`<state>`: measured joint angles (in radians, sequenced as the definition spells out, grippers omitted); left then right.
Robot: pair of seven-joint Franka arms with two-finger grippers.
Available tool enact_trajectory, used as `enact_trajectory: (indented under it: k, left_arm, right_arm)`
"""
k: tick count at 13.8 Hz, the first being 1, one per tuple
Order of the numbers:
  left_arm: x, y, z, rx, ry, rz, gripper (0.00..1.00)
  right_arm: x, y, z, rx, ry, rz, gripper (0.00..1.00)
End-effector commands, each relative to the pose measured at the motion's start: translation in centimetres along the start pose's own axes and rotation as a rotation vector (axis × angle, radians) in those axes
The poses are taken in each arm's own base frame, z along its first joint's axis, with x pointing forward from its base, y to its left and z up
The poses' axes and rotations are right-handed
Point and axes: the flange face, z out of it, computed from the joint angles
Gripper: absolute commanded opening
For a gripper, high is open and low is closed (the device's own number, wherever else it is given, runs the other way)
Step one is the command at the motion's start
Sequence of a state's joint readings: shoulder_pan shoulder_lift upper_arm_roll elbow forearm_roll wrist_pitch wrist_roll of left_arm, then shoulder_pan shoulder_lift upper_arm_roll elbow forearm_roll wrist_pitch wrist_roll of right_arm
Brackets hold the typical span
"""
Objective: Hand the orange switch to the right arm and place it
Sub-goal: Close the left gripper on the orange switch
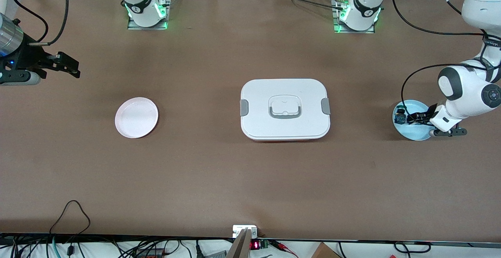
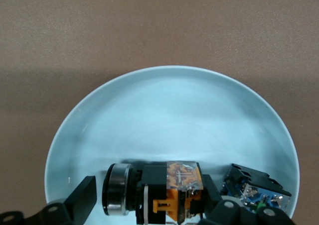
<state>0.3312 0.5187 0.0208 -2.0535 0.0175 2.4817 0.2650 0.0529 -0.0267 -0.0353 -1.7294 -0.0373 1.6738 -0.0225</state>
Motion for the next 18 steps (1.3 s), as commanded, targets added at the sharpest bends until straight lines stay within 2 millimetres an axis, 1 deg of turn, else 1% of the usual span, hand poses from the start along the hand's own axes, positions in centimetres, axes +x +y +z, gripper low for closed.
enact_trajectory:
  k: [1, 3, 4, 5, 6, 7, 8, 10, 11, 13, 14, 15, 17, 18]
  left_arm:
    - [-0.3, 0.0, 0.0, -0.012, 0.006, 0.010, 0.54]
    - [-0.2, 0.1, -0.2, -0.013, 0.004, 0.005, 0.40]
    - [-0.1, 0.1, -0.3, -0.013, 0.005, 0.004, 0.38]
    - [-0.1, 0.1, -0.4, -0.015, -0.002, 0.007, 0.33]
    - [-0.1, 0.1, -0.9, -0.020, -0.017, 0.010, 0.32]
    - [0.2, 0.2, -2.1, -0.024, -0.034, 0.015, 0.32]
    - [0.5, 0.2, -3.9, -0.032, -0.056, 0.020, 0.30]
    - [1.3, 0.3, -7.6, -0.060, -0.153, 0.028, 0.21]
    - [1.9, 1.1, -9.3, -0.075, -0.201, 0.043, 0.17]
    - [3.0, 2.6, -12.5, -0.097, -0.251, 0.074, 0.12]
    - [3.5, 3.5, -13.8, -0.105, -0.264, 0.095, 0.12]
    - [3.7, 4.0, -14.9, -0.110, -0.279, 0.107, 0.12]
    - [4.1, 6.3, -17.6, -0.125, -0.323, 0.150, 0.12]
    - [4.2, 8.3, -19.1, -0.140, -0.352, 0.185, 0.13]
  right_arm:
    - [-0.5, 0.0, -0.5, 0.006, -0.002, -0.010, 1.00]
    - [-0.5, 0.0, -0.5, 0.006, -0.002, -0.010, 1.00]
    - [-0.5, 0.0, -0.5, 0.006, -0.002, -0.010, 1.00]
    - [-0.5, 0.0, -0.5, 0.006, -0.002, -0.010, 1.00]
    - [-0.5, 0.0, -0.5, 0.006, -0.002, -0.010, 1.00]
    - [-0.5, 0.1, -0.5, 0.007, -0.003, -0.008, 1.00]
    - [-0.5, 0.0, -0.5, 0.006, -0.002, -0.010, 1.00]
    - [-0.5, 0.0, -0.5, 0.006, -0.002, -0.007, 1.00]
    - [-0.5, 0.0, -0.5, 0.006, -0.003, -0.007, 1.00]
    - [-0.5, 0.1, -0.5, 0.006, -0.003, -0.005, 1.00]
    - [-0.5, 0.1, -0.4, 0.006, -0.005, -0.005, 1.00]
    - [-0.5, 0.1, -0.4, 0.006, -0.005, -0.005, 1.00]
    - [-0.4, 0.0, -0.4, 0.007, 0.001, -0.006, 1.00]
    - [-0.3, -0.2, -0.5, 0.014, 0.006, -0.004, 1.00]
